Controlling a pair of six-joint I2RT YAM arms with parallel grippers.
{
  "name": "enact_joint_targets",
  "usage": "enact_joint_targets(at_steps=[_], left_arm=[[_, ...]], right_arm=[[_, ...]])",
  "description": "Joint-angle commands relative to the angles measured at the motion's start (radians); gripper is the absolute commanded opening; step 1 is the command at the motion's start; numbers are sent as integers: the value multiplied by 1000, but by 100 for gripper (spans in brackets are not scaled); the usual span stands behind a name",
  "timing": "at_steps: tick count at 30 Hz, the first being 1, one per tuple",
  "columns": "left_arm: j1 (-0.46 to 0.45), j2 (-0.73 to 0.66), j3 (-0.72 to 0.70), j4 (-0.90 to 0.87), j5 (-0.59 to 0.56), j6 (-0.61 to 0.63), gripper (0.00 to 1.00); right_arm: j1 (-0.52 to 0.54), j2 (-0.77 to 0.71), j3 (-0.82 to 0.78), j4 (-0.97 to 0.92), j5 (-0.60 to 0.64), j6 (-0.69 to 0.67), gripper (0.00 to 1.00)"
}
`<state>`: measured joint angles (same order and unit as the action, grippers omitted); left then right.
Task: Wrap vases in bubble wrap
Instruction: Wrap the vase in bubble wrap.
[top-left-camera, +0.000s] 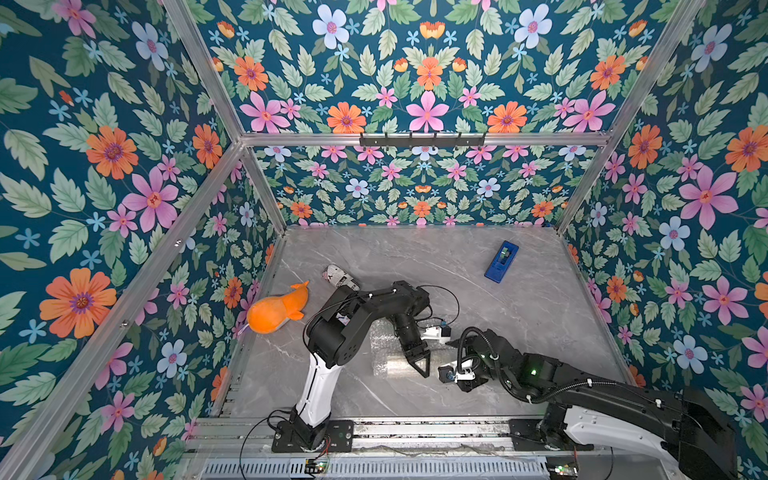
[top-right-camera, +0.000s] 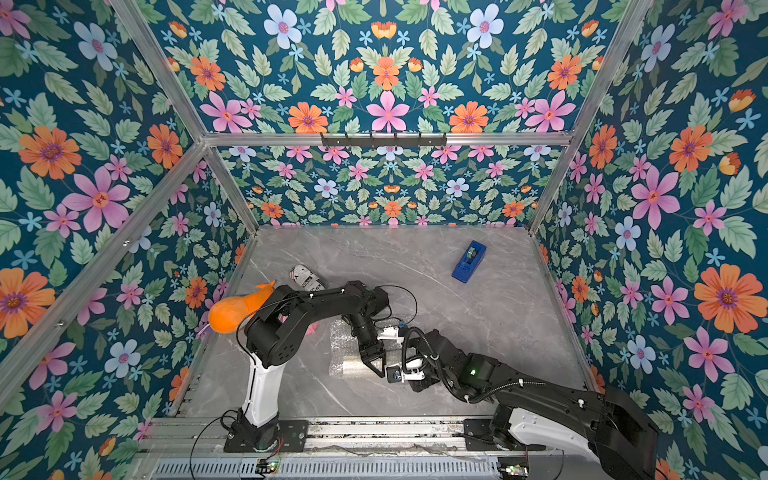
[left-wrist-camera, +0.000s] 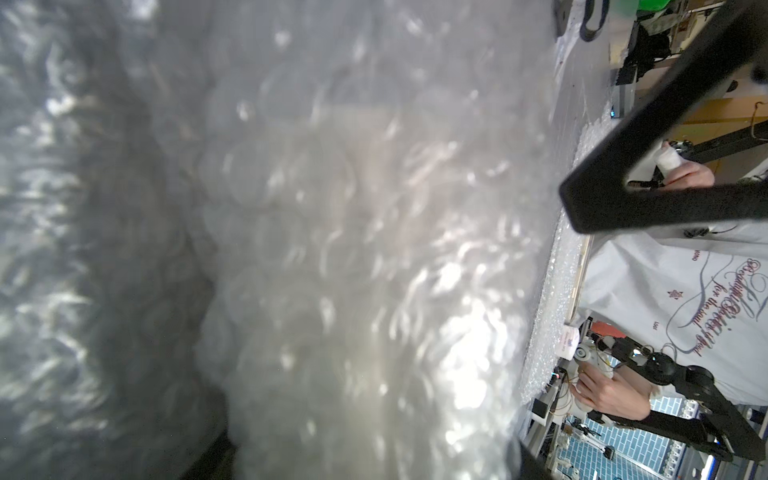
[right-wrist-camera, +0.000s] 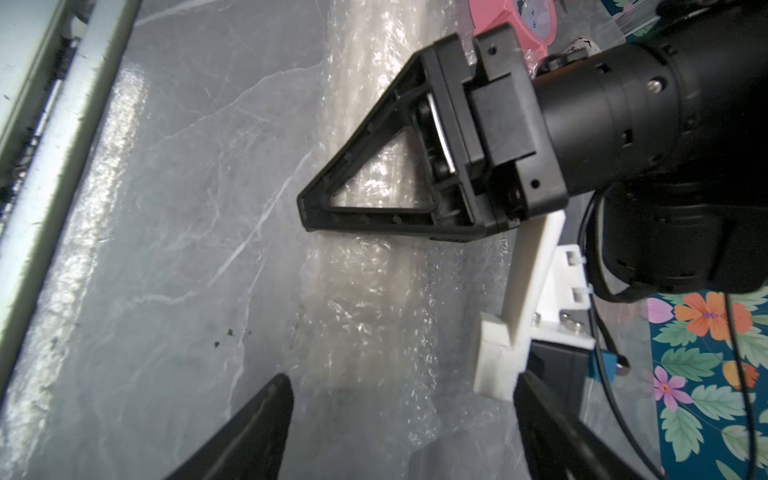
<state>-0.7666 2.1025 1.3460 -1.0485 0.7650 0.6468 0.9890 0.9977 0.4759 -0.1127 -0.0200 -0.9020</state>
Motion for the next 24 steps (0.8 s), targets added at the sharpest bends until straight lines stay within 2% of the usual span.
enact_joint_targets(at_steps=[1,11,18,24], left_arm=[[6,22,-18,186,-418,-35,52],[2,-62,-65,264,-374,-44,53],[1,-53,-75,263,-382,-39,53],[0,-56,-71,267,-371,-39,53]], right_arm=[[15,9,-7,0,5,38,84],[87,114,-33,176,33,155,80],[94,206,-41,345,98,168,80],[99,280,-35,381,81,170,80]])
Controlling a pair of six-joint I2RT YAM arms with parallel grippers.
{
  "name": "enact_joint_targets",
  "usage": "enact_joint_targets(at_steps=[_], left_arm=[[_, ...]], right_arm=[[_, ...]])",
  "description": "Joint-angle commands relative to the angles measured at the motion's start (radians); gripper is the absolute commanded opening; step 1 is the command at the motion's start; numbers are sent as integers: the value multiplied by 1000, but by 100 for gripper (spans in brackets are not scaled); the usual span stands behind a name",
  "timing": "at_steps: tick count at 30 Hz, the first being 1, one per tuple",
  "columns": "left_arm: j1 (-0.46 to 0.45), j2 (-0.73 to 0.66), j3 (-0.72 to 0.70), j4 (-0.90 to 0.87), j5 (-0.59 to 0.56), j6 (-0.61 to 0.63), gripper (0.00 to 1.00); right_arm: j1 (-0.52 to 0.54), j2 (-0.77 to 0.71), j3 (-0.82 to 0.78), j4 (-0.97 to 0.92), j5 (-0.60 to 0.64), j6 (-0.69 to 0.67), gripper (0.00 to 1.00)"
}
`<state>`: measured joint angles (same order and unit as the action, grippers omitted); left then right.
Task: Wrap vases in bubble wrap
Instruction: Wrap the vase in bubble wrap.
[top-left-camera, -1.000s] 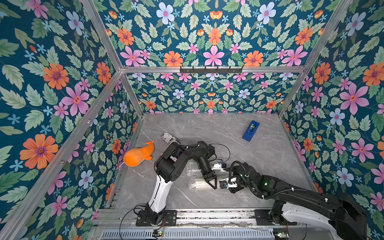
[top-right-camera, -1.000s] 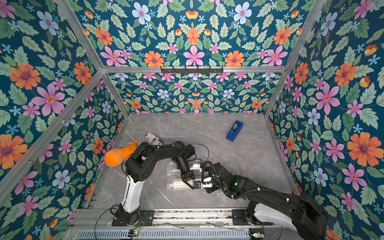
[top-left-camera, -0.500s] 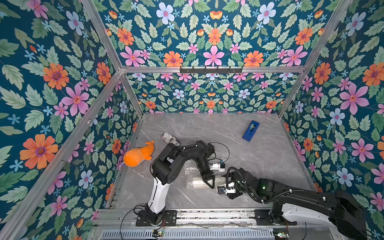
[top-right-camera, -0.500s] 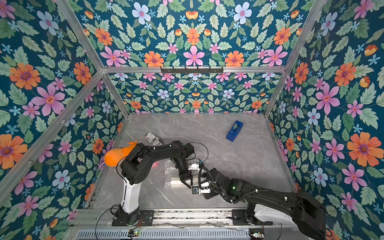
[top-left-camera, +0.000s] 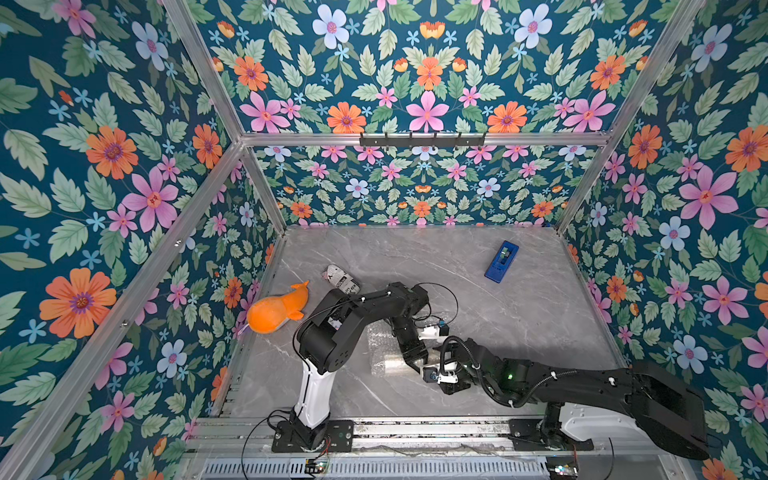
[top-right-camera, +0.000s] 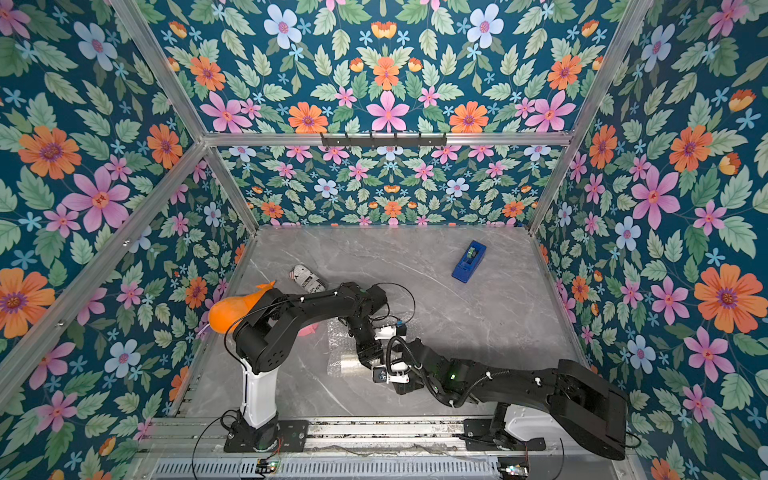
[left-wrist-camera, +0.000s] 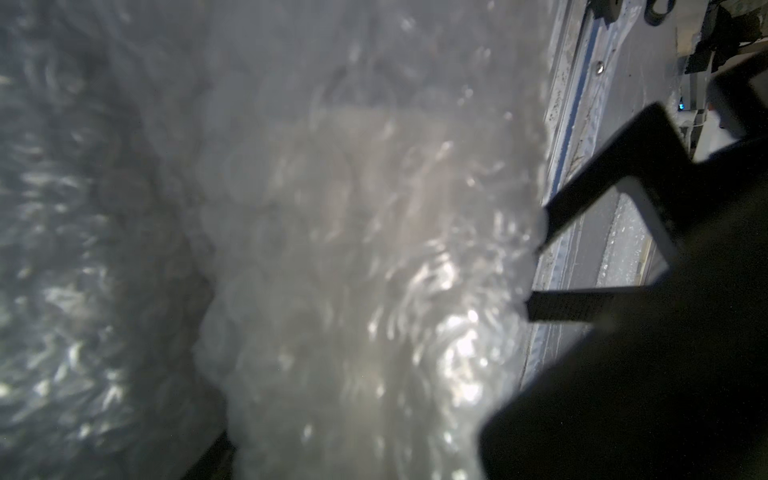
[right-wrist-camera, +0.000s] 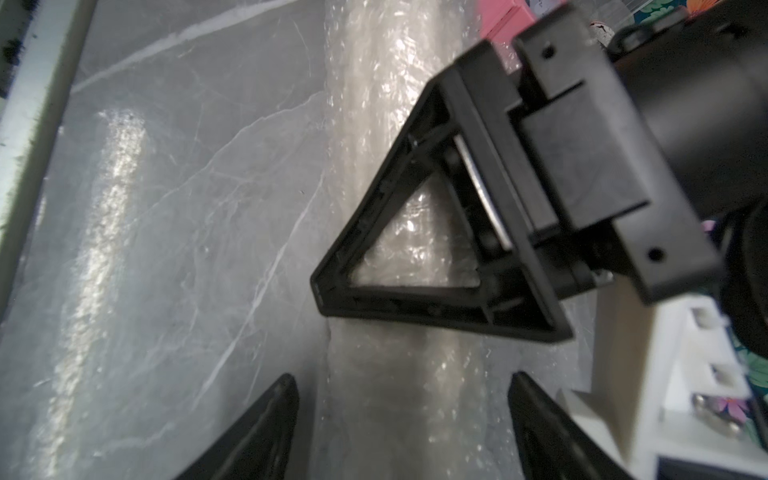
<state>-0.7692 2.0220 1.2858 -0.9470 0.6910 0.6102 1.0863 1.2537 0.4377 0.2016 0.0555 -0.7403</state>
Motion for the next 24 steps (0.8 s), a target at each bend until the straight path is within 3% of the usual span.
enact_joint_targets(at_steps=[1,11,14,17,22,24], left_arm=[[2,23,-12,166,-294,-1,53],[2,20,-14,166,-289,4,54],[3,13,-14,169,-291,7,54],[3,2,-14,180,-298,8,56],[3,-56,-16,224,-305,7,71],[3,-91,-20,252,-318,7,91]], right_arm=[[4,38,2,83,9,9,80],[4,210,24,230,82,0,79],[5,247,27,243,89,-14,74],[4,263,26,229,89,-14,63],[6,258,16,215,102,-13,50],[6,251,13,201,104,-17,47]])
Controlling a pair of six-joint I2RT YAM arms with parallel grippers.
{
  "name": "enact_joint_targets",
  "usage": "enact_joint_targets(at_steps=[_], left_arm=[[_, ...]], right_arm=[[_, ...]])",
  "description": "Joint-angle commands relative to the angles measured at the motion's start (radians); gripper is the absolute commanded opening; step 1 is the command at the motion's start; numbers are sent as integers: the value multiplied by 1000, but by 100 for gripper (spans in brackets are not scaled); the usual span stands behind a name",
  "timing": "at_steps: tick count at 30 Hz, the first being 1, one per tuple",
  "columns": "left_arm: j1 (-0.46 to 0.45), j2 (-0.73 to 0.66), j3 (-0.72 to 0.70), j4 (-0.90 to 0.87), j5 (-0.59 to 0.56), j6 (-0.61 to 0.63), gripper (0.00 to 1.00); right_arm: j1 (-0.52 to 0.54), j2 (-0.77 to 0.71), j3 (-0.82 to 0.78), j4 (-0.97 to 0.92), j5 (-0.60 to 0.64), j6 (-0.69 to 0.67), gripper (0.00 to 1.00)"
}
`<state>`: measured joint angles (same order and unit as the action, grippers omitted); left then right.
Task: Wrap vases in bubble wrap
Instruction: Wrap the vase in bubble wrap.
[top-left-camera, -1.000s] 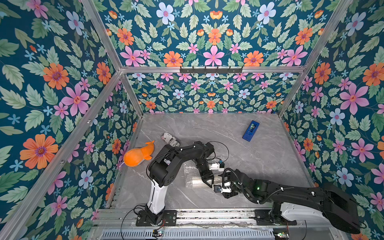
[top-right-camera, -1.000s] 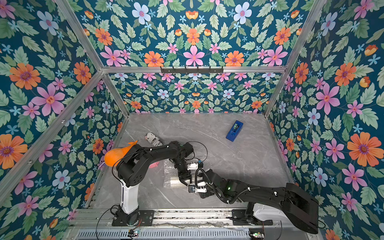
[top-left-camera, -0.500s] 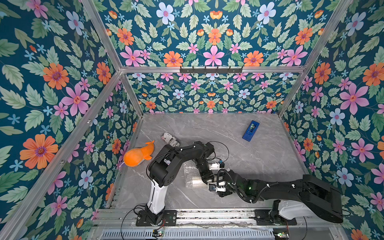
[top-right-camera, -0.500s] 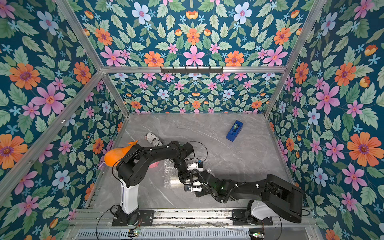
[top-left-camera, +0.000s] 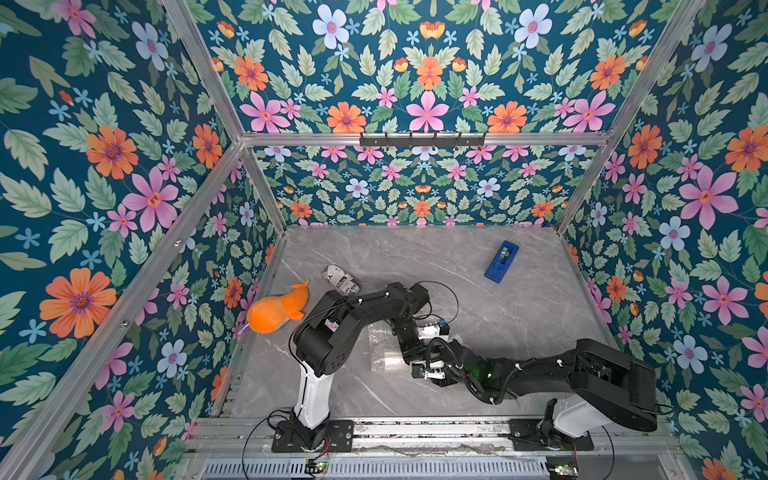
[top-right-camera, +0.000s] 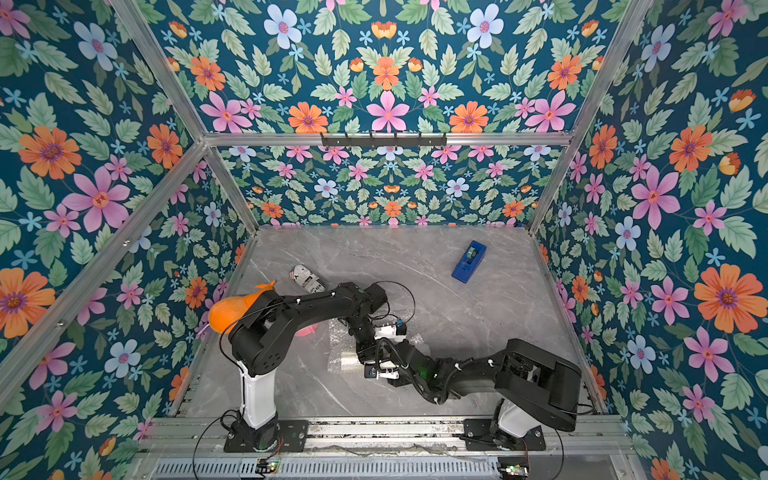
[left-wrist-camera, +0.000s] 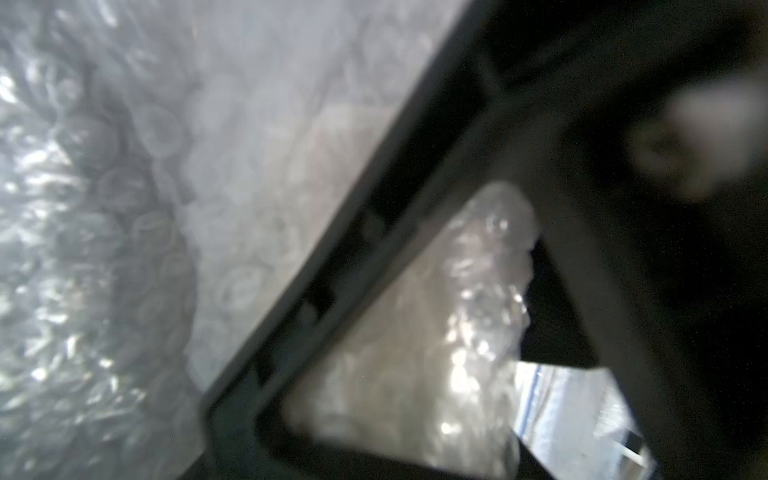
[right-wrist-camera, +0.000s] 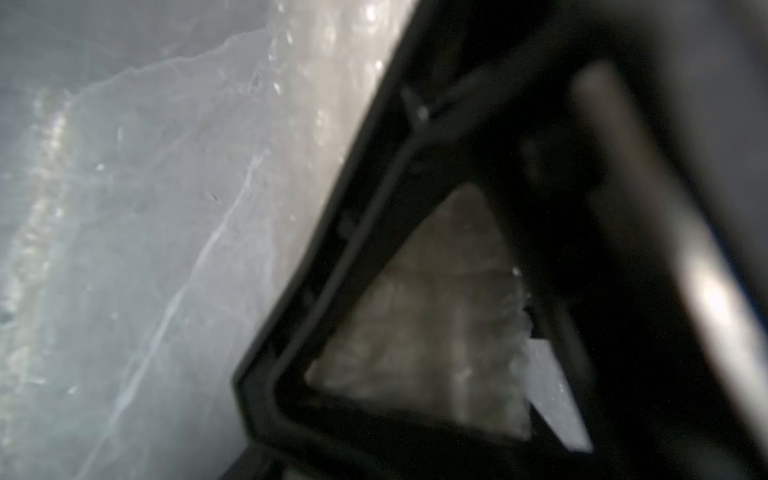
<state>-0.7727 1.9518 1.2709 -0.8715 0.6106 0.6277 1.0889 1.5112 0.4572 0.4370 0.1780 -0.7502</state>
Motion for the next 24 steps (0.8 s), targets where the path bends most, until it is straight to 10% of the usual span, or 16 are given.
enact_joint_targets(at_steps=[1,18,24], left_arm=[[7,-35,-5,187,-246,-13,97],[67,-437,-204,512,-372,-48,99],[93,-597,-339,727,-631,-31,99]], right_arm=[[3,-10,-10,-32,-18,-6,47],[-8,-38,17,-171,1,34,41],[-69,-72,64,-338,-113,39,41]])
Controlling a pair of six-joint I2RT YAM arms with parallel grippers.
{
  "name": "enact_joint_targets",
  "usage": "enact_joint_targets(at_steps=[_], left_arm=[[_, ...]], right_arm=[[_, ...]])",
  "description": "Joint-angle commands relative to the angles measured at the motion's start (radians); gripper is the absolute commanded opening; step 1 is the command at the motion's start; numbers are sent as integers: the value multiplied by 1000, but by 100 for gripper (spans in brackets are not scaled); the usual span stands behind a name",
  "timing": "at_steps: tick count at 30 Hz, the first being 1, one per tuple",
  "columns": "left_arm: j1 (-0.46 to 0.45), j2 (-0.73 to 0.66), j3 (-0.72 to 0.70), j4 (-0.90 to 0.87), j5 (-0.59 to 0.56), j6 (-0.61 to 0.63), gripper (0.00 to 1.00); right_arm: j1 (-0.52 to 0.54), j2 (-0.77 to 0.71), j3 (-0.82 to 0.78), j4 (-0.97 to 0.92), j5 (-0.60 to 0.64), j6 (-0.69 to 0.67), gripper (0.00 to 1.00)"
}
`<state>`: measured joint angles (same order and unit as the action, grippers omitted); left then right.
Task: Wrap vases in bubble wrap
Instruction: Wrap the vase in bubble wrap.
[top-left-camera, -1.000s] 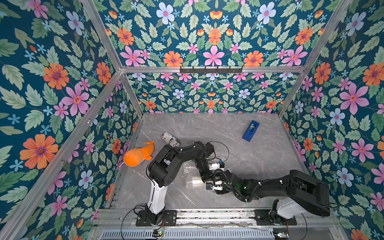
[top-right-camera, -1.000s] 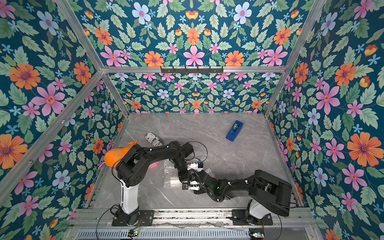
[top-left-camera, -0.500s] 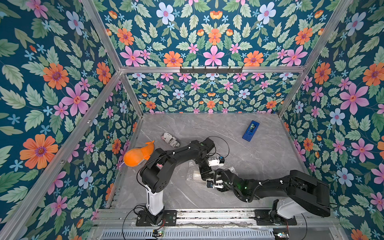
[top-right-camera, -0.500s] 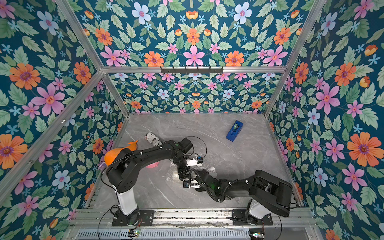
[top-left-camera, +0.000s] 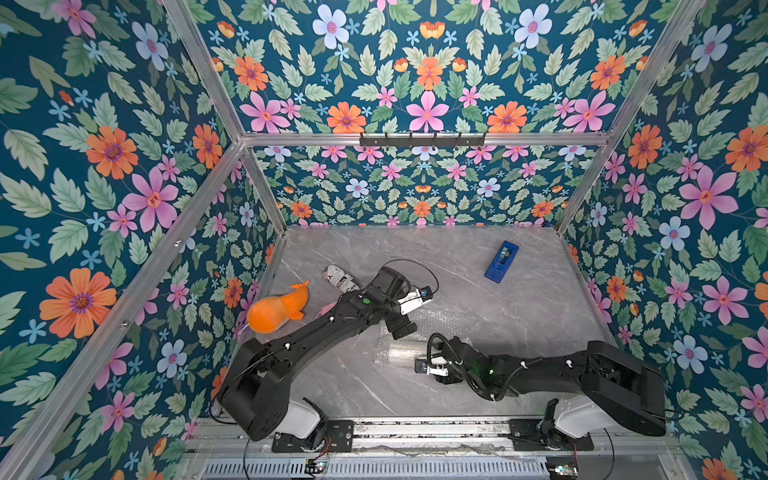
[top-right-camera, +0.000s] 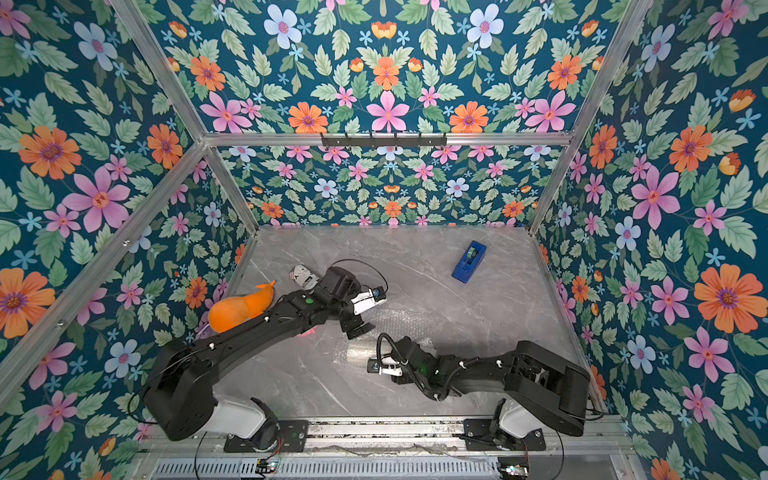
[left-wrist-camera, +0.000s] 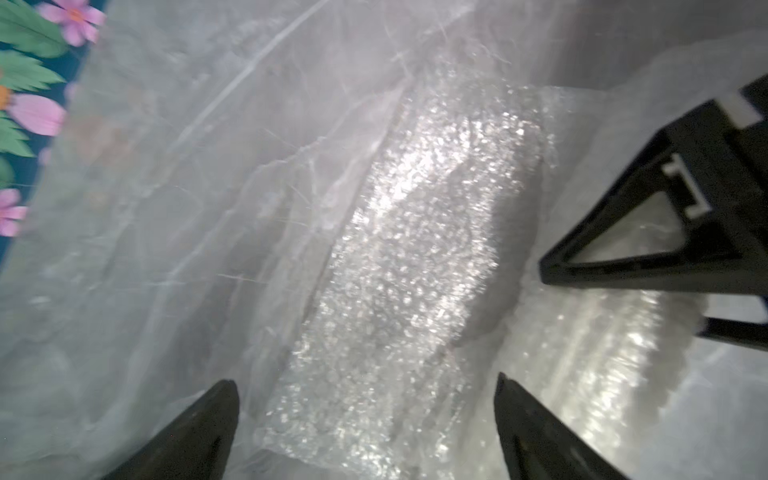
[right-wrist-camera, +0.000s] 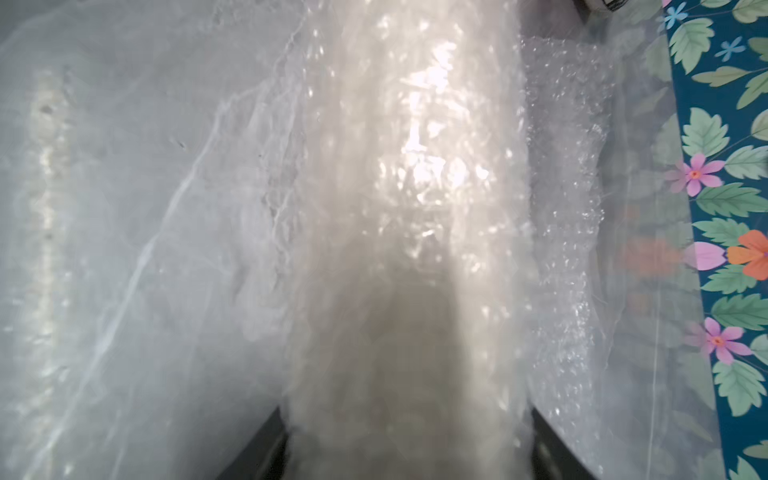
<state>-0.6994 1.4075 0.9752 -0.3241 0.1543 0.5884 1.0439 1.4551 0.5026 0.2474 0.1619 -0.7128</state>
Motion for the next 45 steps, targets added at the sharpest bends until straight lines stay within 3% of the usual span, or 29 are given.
enact_joint_targets(at_steps=[1,6,10,13,16,20,25,29,34,38,45], left_arm=[[30,-82,-76,236,-208,1,99],[58,-277,-269,488,-245,7,99],[46,-379,-332,436,-111,108,96],[-31,-410,-346,383,-150,113,84],[-169,-443,-425,386,-245,169,85],[-314,-421,-497,421,-351,134,89],[-367,-347,-487,414,-331,118,89],[-406,-290,-469,415,-283,116,87],[-422,-308,-439,383,-267,85,87],[-423,-326,-391,275,-168,51,87],[-430,-263,-355,133,-116,-11,83]], right_arm=[[-46,-25,33,-193,-141,-1,41],[-176,-80,81,-339,-351,-33,40],[-277,-32,226,-531,-550,-71,41],[-336,49,334,-678,-640,-150,42],[-394,124,402,-772,-702,-207,43],[-403,180,432,-818,-688,-280,44],[-401,247,465,-932,-677,-316,47],[-397,245,423,-902,-624,-281,48],[-377,276,419,-939,-560,-272,48],[-377,313,445,-972,-590,-265,48],[-400,383,555,-1125,-654,-278,48]])
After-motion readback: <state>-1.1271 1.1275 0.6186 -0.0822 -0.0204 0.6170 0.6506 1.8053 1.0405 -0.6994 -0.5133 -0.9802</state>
